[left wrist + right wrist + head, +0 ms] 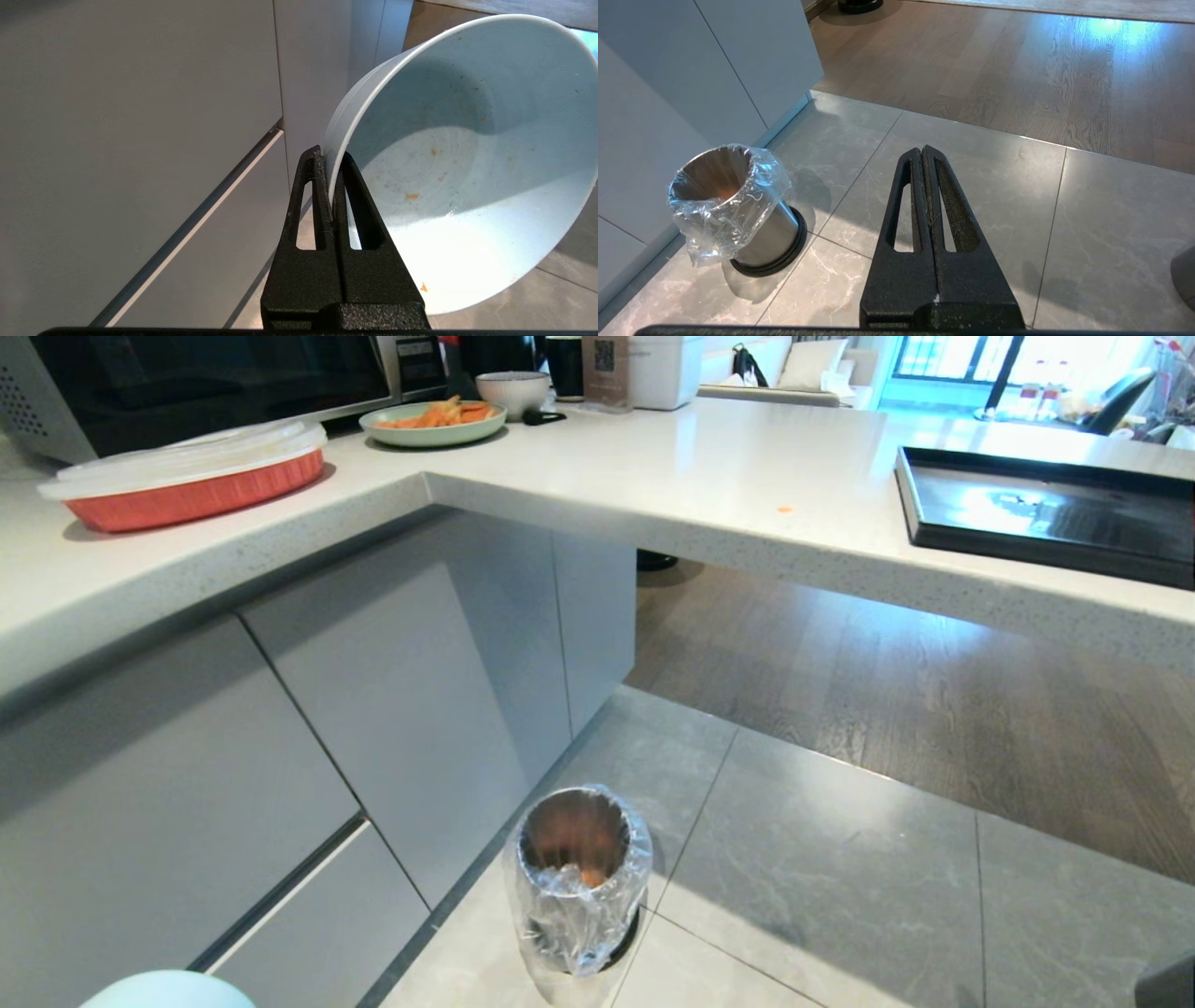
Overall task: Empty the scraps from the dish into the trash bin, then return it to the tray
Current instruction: Put the bowl back to the table
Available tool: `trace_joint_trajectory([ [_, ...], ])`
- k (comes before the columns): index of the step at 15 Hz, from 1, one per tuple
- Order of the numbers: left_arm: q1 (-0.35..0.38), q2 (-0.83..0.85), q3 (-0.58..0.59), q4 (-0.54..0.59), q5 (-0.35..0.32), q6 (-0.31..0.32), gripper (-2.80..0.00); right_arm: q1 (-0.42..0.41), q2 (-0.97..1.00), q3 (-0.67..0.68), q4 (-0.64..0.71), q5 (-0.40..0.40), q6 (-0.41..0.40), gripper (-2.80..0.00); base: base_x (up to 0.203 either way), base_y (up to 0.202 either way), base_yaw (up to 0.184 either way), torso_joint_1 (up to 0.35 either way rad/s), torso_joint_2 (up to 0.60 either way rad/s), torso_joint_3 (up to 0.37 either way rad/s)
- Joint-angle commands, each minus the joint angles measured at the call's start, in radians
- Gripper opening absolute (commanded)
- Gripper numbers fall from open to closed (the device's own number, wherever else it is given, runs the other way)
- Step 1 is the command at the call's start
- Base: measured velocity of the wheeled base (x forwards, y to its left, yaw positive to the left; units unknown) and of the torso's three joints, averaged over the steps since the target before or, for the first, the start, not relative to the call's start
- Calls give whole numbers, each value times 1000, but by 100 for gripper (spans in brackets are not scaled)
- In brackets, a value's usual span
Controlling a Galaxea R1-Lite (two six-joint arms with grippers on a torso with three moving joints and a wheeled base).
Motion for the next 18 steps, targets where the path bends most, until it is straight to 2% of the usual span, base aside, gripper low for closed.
trace_joint_trajectory([
  [1, 0, 1, 0, 0, 0, 0, -280, 0, 0, 0, -1, -1, 1, -280, 0, 0, 0, 0, 0, 0],
  [18, 0, 1, 0, 0, 0, 0, -280, 0, 0, 0, -1, 0, 1, -280, 0, 0, 0, 0, 0, 0],
])
